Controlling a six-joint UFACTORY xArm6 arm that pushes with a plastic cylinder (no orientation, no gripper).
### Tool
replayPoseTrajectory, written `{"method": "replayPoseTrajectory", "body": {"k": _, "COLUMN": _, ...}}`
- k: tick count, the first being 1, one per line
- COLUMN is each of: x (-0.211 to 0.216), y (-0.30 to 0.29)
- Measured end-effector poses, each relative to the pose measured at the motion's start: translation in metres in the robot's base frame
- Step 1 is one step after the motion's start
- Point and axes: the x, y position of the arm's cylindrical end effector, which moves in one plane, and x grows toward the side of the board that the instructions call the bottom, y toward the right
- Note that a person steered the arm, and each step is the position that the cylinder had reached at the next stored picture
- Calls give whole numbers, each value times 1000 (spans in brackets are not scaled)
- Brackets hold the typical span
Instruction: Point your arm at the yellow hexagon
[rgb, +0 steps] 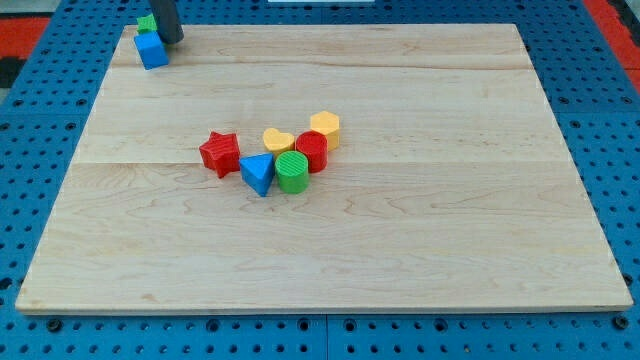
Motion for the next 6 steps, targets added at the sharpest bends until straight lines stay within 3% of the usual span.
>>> {"method": "replayPoseTrajectory", "body": {"k": 1, "x": -1, "y": 38}}
{"method": "replayPoseTrajectory", "body": {"k": 4, "x": 98, "y": 160}}
{"method": "replayPoseTrajectory", "body": {"k": 5, "x": 101, "y": 206}}
{"method": "replayPoseTrajectory", "body": {"k": 6, "x": 135, "y": 244}}
